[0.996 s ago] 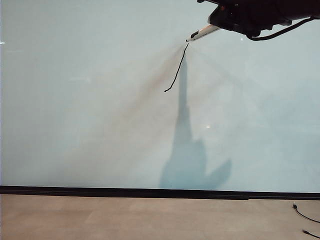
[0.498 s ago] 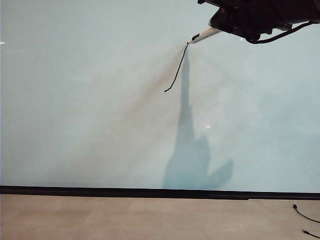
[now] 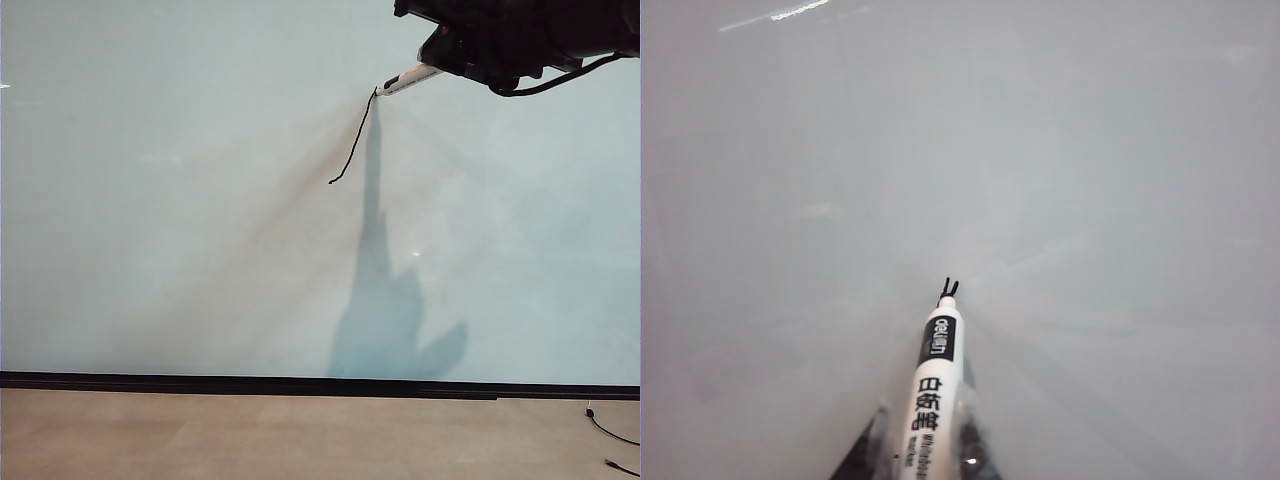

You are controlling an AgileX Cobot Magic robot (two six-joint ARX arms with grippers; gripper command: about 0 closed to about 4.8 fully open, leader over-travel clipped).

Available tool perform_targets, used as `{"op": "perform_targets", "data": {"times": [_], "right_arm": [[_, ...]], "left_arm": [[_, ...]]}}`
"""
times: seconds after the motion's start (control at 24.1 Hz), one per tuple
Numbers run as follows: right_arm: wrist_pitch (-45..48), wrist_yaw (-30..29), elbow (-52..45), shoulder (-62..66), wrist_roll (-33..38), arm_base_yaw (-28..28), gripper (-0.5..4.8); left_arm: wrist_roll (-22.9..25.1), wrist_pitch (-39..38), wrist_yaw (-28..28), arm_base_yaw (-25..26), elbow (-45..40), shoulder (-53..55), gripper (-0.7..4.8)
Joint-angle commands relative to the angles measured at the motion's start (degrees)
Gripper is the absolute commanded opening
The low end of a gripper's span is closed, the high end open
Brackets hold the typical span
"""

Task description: Pick up the pen on the shelf to the right of the whiteboard and write the letter A.

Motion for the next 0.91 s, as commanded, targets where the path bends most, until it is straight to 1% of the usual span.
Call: {"op": "perform_targets", "data": {"times": [0.04, 0.46, 0.75, 0.91], "right_arm": [[1.99, 0.15, 0.28, -0.02, 0.28, -0.07, -0.09], [2.82, 0.9, 0.26, -0.04, 0.28, -0.07, -0.09], [1.62, 3.04, 0.22, -0.04, 1.31, -0.07, -0.09], [0.85, 3.15, 0.15, -0.04, 1.33, -0.07, -0.09]], "left_arm": [[0.24, 0.35, 0.0, -0.02, 0.15, 0.02, -0.04], [0.24, 0.35, 0.0, -0.02, 0.15, 0.02, -0.04], [0.24, 0.35, 0.0, -0.02, 0.15, 0.02, -0.04], [0.24, 0.35, 0.0, -0.02, 0.15, 0.02, -0.04]]}}
